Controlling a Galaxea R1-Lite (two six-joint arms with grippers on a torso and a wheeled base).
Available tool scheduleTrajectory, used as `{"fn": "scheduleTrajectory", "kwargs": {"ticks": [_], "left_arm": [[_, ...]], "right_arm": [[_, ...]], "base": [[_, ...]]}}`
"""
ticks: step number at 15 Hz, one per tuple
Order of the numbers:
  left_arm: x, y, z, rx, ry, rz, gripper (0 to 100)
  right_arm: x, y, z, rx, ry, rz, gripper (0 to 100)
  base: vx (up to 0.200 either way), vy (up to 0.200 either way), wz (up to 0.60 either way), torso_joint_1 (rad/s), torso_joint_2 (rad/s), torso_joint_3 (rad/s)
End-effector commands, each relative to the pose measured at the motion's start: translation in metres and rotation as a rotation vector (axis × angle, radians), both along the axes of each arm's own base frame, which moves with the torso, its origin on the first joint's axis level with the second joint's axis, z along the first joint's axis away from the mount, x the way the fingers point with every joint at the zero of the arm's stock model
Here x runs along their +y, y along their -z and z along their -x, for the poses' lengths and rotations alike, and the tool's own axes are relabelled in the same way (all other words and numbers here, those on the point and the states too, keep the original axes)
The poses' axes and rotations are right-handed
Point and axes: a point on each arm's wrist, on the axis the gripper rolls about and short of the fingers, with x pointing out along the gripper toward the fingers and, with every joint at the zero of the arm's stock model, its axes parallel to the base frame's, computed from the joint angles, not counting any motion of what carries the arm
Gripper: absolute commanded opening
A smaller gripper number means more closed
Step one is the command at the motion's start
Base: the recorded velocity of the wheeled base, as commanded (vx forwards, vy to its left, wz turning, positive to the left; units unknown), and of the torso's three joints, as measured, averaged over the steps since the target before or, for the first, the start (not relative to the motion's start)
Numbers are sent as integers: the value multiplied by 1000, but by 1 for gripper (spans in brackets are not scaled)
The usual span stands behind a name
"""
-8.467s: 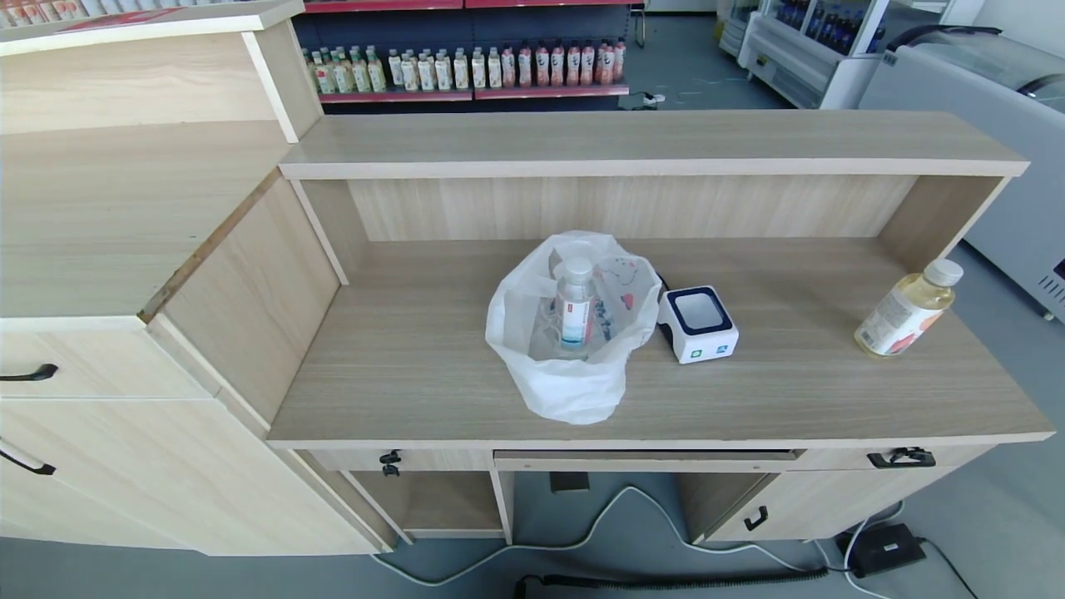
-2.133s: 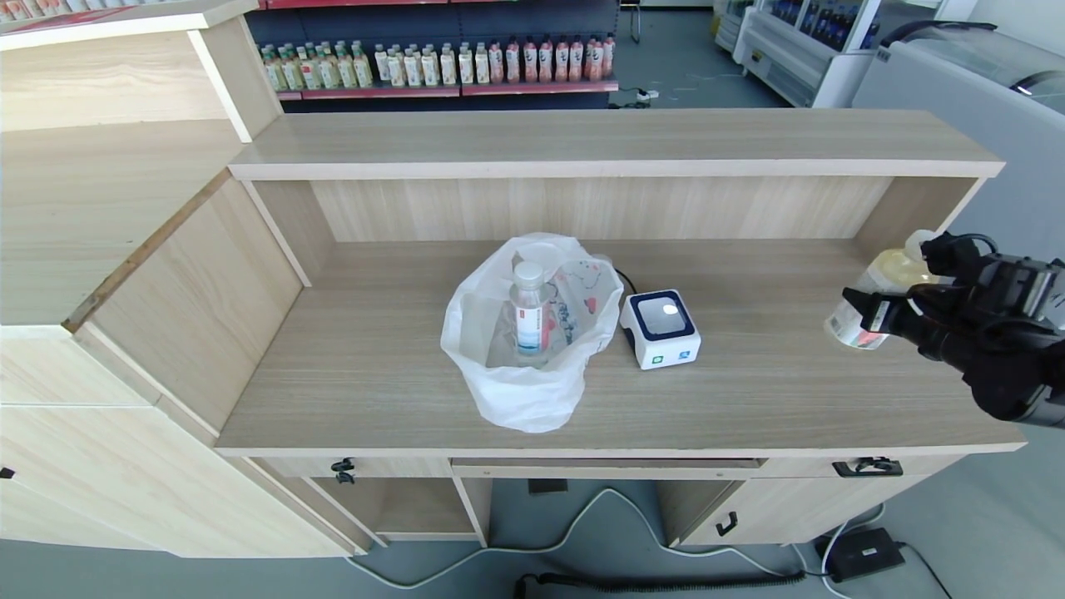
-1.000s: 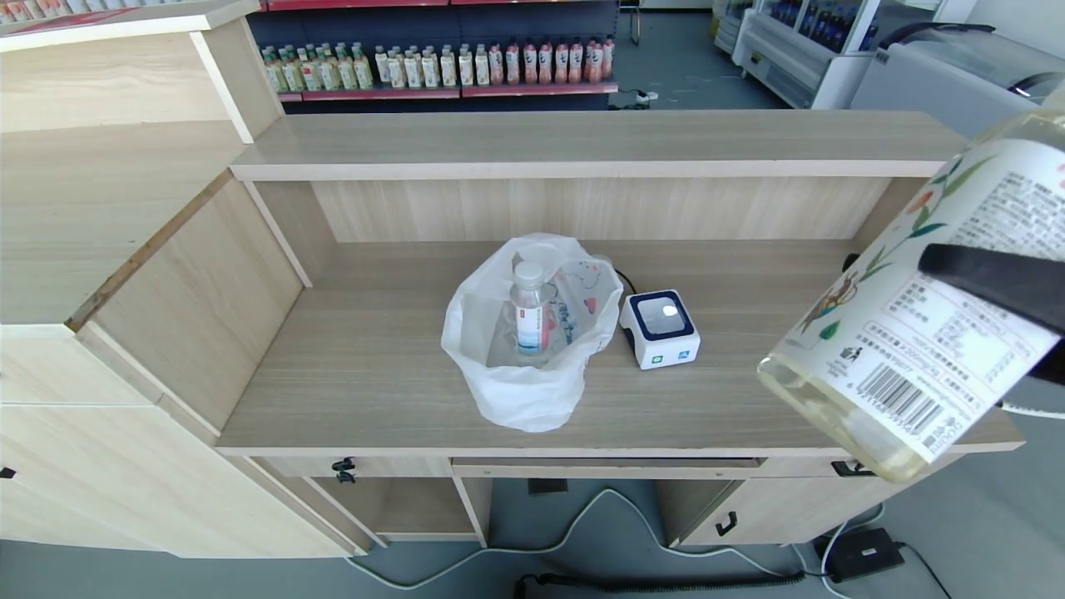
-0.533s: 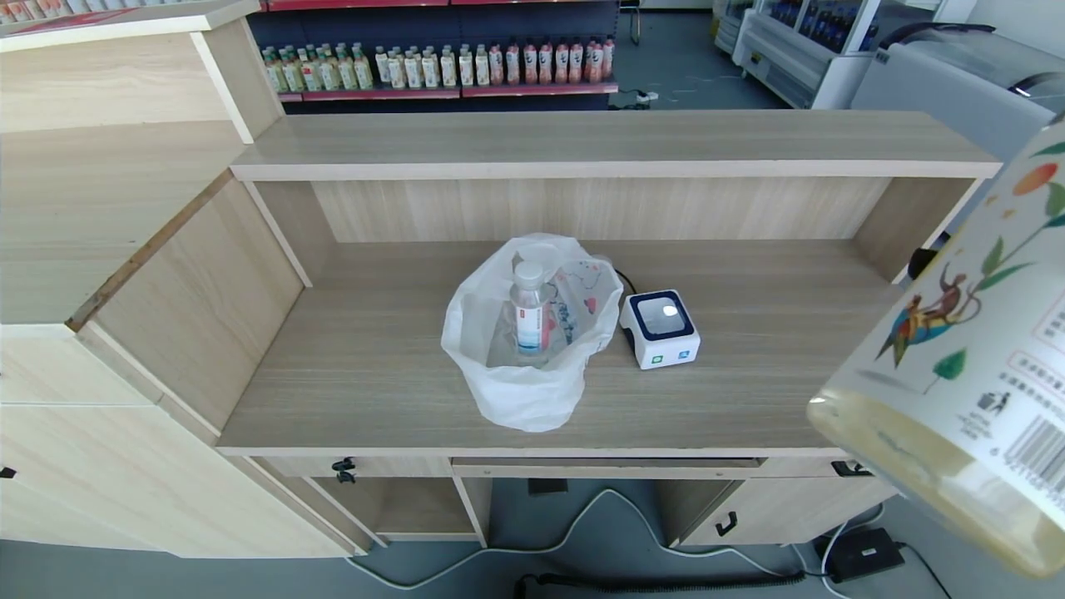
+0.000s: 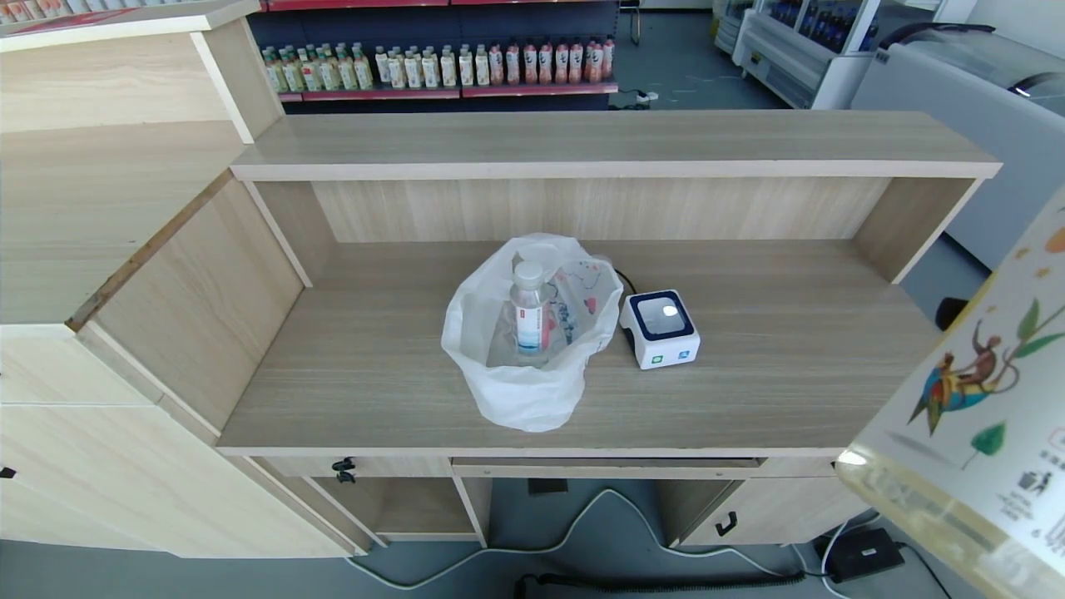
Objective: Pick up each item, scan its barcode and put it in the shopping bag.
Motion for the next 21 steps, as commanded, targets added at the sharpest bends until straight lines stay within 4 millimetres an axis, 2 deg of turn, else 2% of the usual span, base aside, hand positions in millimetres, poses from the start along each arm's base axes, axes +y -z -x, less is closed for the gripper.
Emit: {"fn": "scheduleTrajectory", "kwargs": {"ticks": [1, 5, 19, 21], "left_arm": [[0, 0, 0, -1, -1, 0, 100], [0, 0, 0, 0, -1, 0, 100], [0, 0, 0, -1, -1, 0, 100], [0, 0, 0, -1, -1, 0, 100]], "right_arm": [[-1, 3, 1, 4, 2, 7, 0], [-2, 14, 3, -20, 29, 95, 0], [-2, 10, 0, -28, 44, 88, 0], [-1, 5, -2, -40, 42, 80, 0]], "base": [[0, 0, 0, 0, 0, 0], [0, 0, 0, 0, 0, 0], [0, 0, 0, 0, 0, 0], [0, 0, 0, 0, 0, 0]]}}
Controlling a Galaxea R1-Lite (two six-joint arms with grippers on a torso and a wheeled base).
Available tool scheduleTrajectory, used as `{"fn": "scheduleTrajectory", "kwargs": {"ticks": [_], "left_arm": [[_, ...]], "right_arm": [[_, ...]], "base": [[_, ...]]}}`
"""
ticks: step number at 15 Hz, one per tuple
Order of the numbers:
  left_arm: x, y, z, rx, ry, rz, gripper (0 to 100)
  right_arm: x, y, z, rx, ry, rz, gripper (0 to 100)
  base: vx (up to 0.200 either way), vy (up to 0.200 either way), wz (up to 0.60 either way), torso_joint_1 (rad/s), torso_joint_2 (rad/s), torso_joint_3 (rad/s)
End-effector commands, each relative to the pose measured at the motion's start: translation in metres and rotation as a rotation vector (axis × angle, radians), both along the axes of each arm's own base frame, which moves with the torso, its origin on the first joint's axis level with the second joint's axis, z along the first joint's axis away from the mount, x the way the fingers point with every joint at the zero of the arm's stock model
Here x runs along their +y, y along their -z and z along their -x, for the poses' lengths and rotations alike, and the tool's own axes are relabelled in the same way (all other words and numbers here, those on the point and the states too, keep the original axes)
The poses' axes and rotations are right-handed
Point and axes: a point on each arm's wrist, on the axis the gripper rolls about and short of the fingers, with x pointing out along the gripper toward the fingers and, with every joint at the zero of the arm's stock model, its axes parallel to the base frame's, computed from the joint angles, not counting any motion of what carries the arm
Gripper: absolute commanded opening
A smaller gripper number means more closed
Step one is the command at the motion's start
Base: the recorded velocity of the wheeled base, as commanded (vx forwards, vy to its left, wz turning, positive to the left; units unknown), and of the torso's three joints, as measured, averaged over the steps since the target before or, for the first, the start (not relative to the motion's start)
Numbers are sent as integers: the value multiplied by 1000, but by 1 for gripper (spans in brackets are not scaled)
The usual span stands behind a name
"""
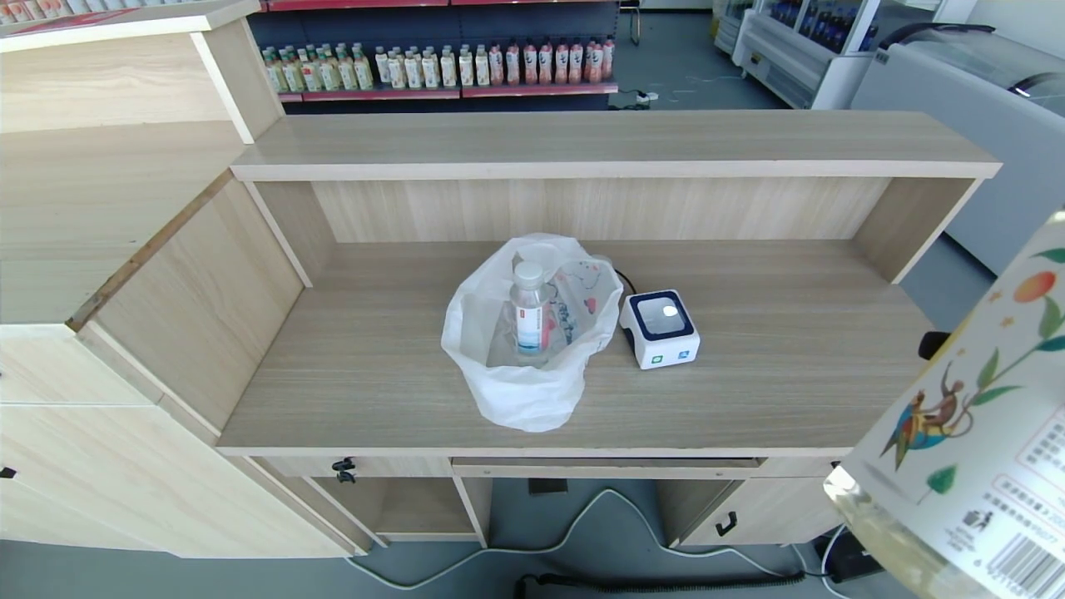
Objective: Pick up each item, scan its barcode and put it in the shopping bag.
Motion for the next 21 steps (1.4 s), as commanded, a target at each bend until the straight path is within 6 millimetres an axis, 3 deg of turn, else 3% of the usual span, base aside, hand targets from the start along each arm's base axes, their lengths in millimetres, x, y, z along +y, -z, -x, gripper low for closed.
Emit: {"fn": "scheduleTrajectory", "kwargs": {"ticks": [1, 3, 6, 7, 8, 9, 10, 13, 19, 21], "left_arm": [[0, 0, 0, -1, 0, 2, 100], [0, 0, 0, -3, 0, 0, 100], [0, 0, 0, -1, 0, 0, 100], [0, 0, 0, -1, 0, 0, 100], [0, 0, 0, -1, 0, 2, 100], [0, 0, 0, -1, 0, 0, 100], [0, 0, 0, -3, 0, 2, 100], [0, 0, 0, -1, 0, 0, 100], [0, 0, 0, -1, 0, 2, 100], [0, 0, 0, -3, 0, 0, 100]], "right_arm": [[2, -2, -3, -1, -4, 1, 0], [4, 0, -7, 6, 8, 9, 0], [2, 15, -49, -138, 331, 131, 0], [-7, 22, -73, -248, 518, 220, 0], [-27, 30, -99, -401, 722, 348, 0], [-42, 33, -109, -482, 811, 424, 0], [-72, 40, -123, -612, 957, 602, 0], [-127, 47, -127, -761, 1156, 931, 0], [-132, 48, -134, -839, 1194, 948, 0], [-134, 49, -137, -839, 1198, 959, 0]], "base": [[0, 0, 0, 0, 0, 0], [0, 0, 0, 0, 0, 0], [0, 0, 0, 0, 0, 0], [0, 0, 0, 0, 0, 0], [0, 0, 0, 0, 0, 0], [0, 0, 0, 0, 0, 0], [0, 0, 0, 0, 0, 0], [0, 0, 0, 0, 0, 0], [0, 0, 0, 0, 0, 0], [0, 0, 600, 5, 5, 0]]}}
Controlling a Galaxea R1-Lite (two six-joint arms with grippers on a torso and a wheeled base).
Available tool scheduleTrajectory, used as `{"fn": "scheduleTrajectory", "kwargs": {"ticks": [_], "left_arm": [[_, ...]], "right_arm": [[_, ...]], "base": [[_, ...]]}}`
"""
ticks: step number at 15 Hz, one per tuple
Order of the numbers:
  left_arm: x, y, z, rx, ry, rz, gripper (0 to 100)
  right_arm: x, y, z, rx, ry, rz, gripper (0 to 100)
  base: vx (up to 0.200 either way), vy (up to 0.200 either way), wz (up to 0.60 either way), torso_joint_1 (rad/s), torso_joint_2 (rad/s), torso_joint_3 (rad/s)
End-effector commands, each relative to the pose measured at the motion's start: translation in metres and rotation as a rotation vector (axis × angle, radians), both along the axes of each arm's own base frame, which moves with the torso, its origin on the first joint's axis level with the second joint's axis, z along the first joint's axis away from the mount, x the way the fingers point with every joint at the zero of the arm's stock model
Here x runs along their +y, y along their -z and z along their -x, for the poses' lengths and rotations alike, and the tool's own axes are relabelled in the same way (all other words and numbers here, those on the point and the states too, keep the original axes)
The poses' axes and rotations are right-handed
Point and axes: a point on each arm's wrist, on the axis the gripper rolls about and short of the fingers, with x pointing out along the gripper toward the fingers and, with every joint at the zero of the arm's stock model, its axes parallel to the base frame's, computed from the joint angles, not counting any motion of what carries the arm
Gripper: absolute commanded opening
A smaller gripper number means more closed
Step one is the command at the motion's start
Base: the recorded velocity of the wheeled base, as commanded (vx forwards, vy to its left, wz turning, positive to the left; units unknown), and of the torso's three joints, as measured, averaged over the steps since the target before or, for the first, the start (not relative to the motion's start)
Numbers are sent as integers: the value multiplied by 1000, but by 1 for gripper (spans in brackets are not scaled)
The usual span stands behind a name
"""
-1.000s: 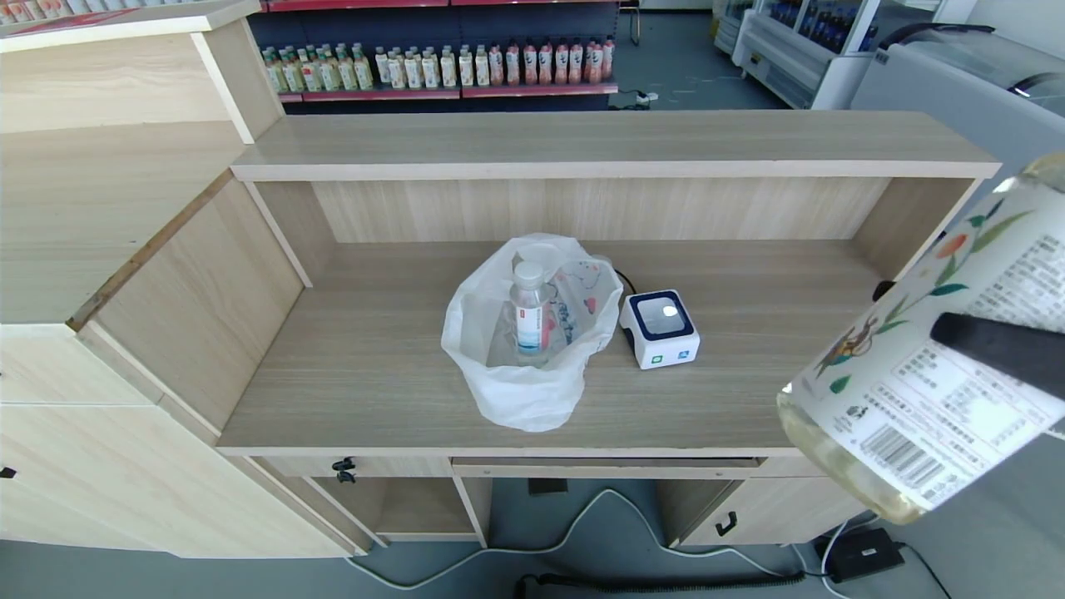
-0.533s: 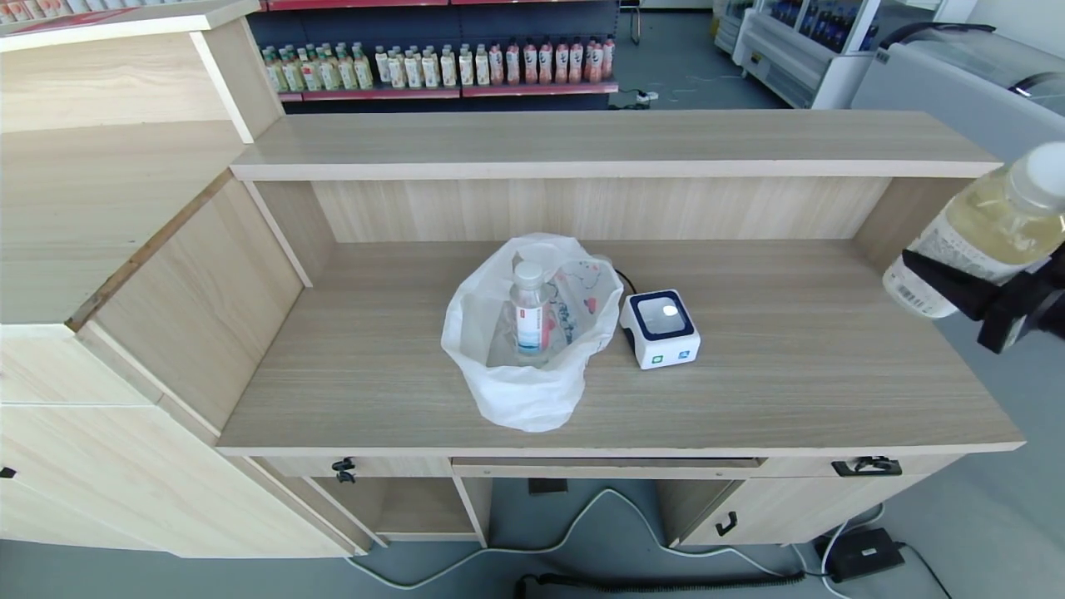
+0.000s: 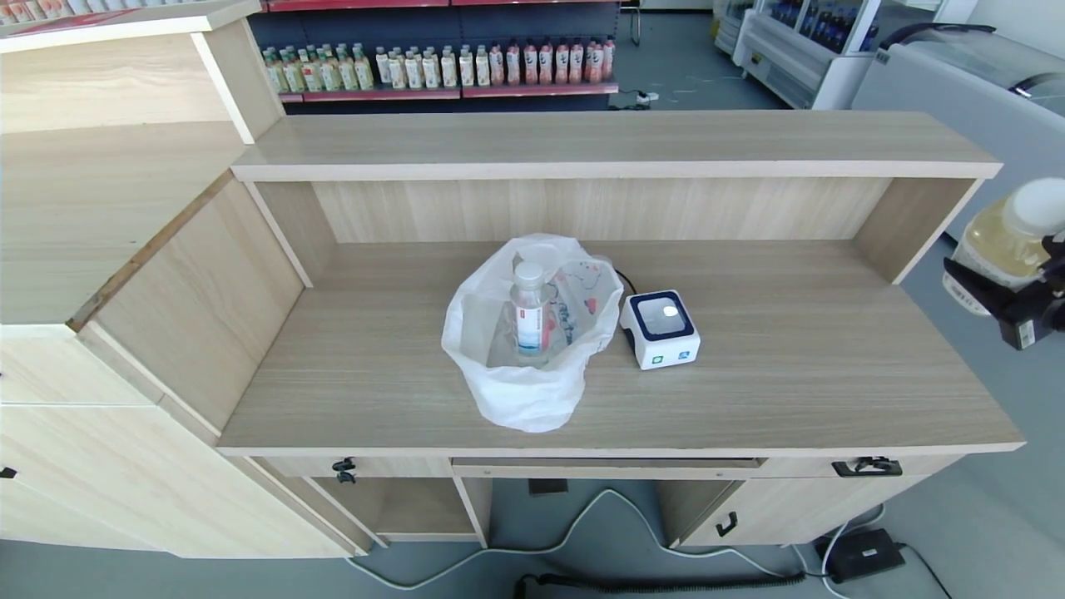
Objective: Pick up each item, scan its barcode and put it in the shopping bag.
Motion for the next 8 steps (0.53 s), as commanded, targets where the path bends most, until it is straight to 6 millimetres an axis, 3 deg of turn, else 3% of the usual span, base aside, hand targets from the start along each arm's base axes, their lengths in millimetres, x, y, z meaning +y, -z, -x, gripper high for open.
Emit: {"fn": "scheduleTrajectory", "kwargs": {"ticks": [1, 5, 8], "left_arm": [[0, 0, 0, -1, -1, 0, 100], [0, 0, 0, -1, -1, 0, 100], [0, 0, 0, -1, -1, 0, 100]], "right_arm": [[-3, 4, -9, 12, 9, 27, 0], [-6, 7, -31, -28, -37, 149, 0], [-10, 37, -58, 22, -169, 264, 0]], "base": [[0, 0, 600, 2, 7, -2], [0, 0, 600, 4, 0, -1], [0, 0, 0, 0, 0, 0]]}}
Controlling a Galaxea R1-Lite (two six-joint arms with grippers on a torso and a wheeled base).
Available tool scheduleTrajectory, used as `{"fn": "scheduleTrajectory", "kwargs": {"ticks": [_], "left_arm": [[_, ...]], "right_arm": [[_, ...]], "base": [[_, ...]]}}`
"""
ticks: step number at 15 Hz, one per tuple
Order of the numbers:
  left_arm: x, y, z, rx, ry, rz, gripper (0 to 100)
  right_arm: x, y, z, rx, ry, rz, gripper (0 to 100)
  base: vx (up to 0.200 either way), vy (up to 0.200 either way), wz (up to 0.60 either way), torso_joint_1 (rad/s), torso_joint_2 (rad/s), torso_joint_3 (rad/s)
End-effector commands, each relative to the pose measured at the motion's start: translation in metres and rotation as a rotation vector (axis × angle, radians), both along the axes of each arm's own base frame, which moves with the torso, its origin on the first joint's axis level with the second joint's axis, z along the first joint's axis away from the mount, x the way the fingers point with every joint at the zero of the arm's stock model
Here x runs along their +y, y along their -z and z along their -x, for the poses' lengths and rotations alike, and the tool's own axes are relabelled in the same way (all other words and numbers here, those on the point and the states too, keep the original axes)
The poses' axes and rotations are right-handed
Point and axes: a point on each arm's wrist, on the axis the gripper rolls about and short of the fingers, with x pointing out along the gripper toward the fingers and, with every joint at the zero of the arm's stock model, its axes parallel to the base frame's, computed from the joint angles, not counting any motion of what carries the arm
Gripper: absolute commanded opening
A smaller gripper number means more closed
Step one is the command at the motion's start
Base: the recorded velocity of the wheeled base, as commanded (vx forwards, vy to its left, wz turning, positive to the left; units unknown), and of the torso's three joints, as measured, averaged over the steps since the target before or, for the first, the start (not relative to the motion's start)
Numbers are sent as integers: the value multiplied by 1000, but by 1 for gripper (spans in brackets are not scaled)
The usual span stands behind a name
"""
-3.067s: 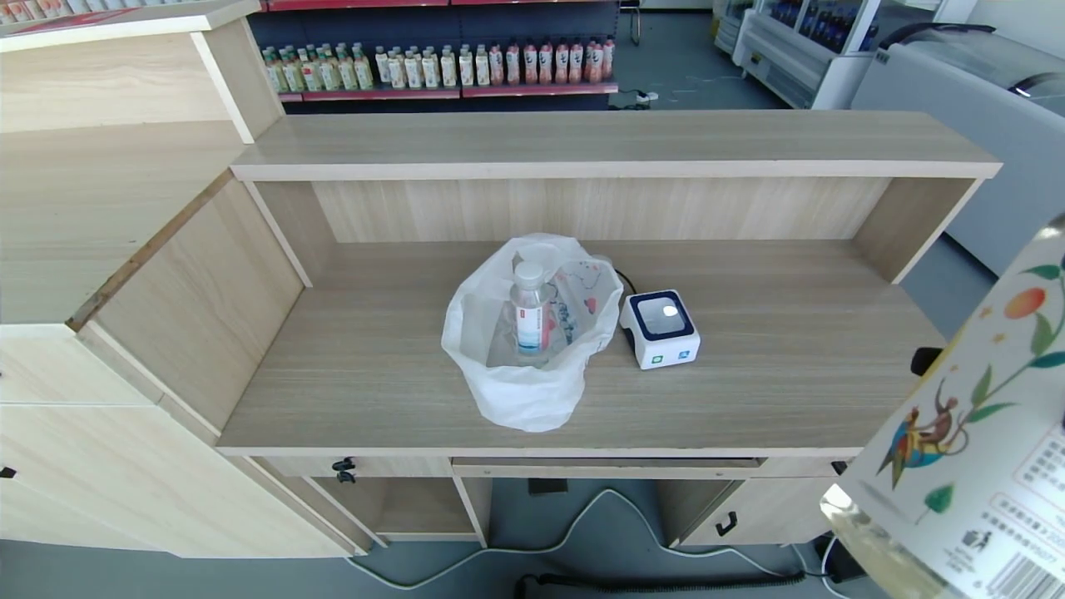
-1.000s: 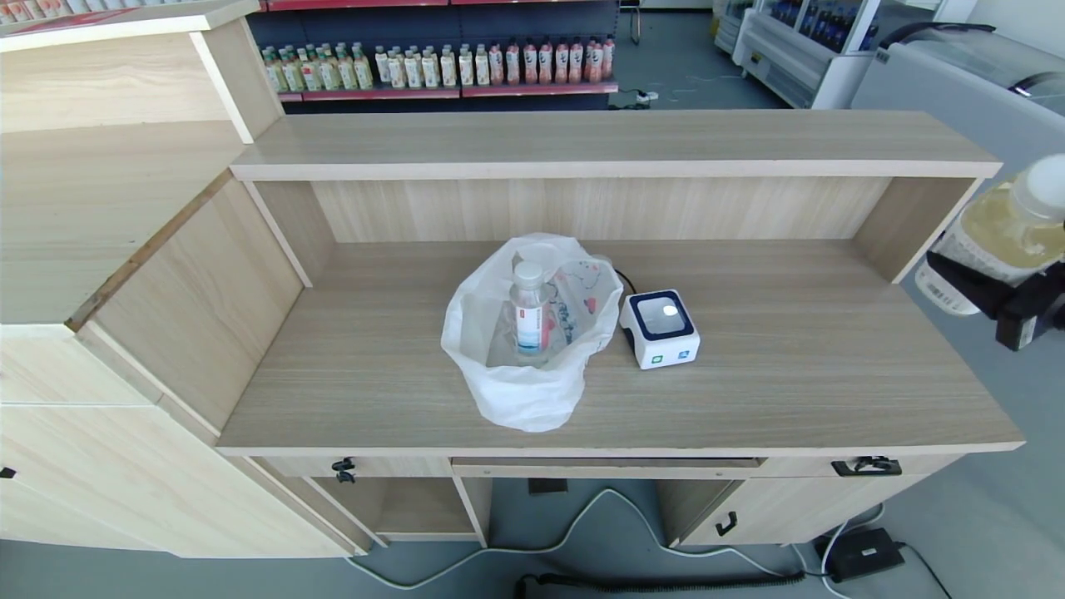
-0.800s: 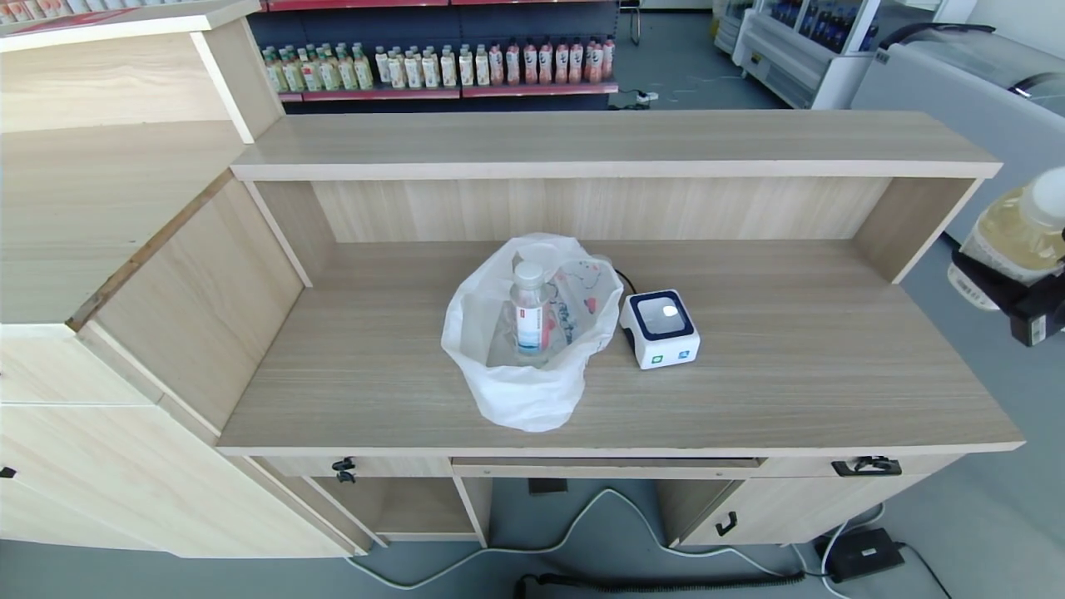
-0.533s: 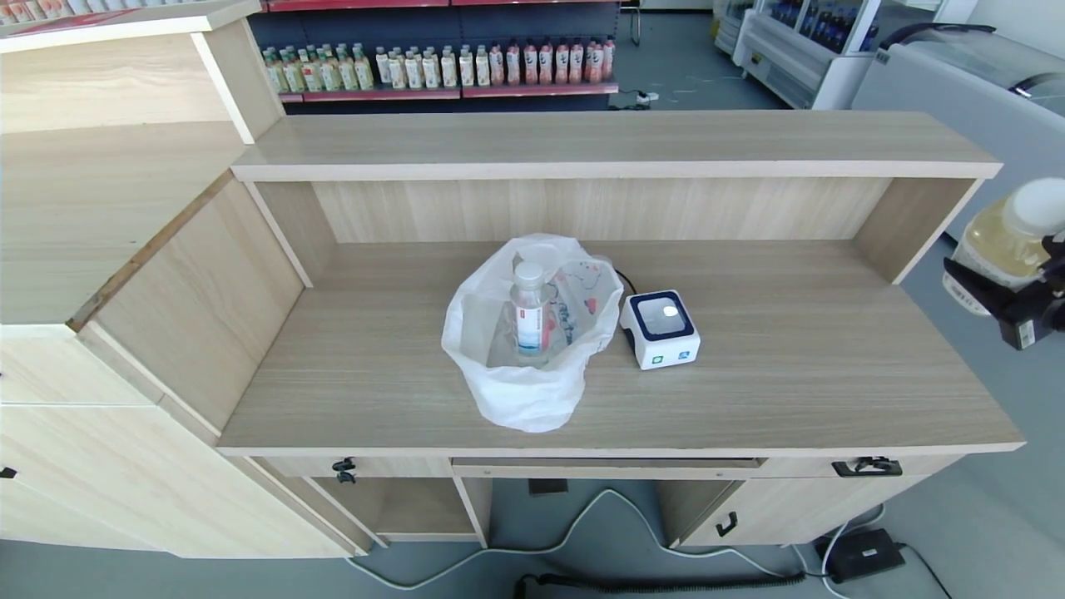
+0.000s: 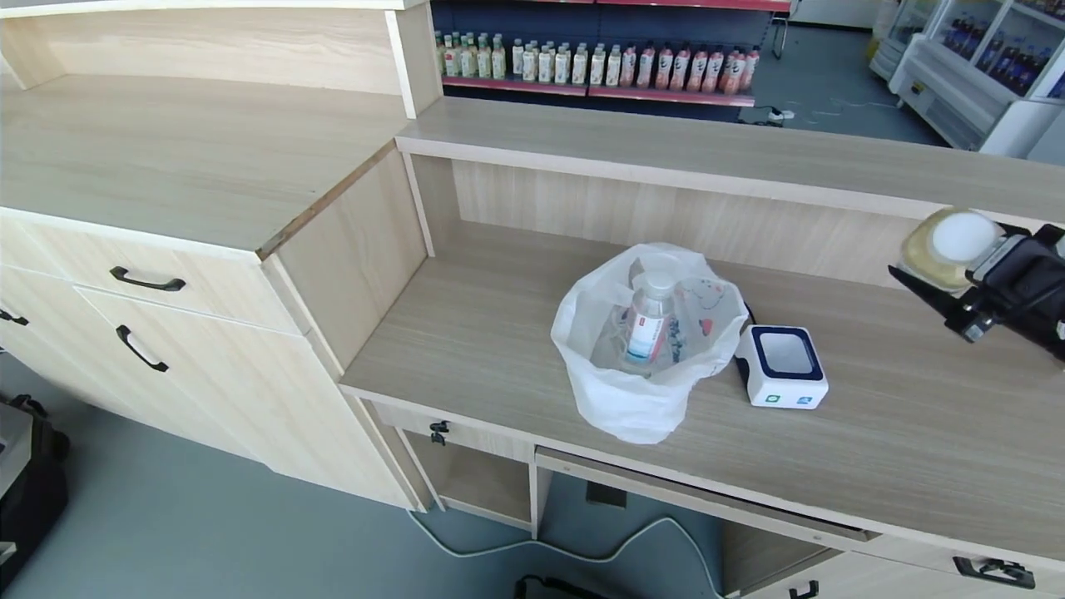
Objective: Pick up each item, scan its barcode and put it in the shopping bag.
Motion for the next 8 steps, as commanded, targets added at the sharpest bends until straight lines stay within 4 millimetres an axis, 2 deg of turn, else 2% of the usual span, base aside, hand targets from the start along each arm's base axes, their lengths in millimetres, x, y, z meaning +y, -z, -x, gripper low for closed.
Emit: {"fn": "scheduleTrajectory", "kwargs": {"ticks": [1, 5, 8], "left_arm": [[0, 0, 0, -1, 0, 0, 100], [0, 0, 0, 0, 0, 0, 100], [0, 0, 0, -1, 0, 0, 100]], "right_arm": [[-5, 32, -29, 83, -50, 16, 0], [-9, 63, -55, 117, -84, 9, 0], [-2, 75, -65, 83, -127, 20, 0]], "base": [[0, 0, 0, 0, 0, 0], [0, 0, 0, 0, 0, 0], [0, 0, 0, 0, 0, 0]]}}
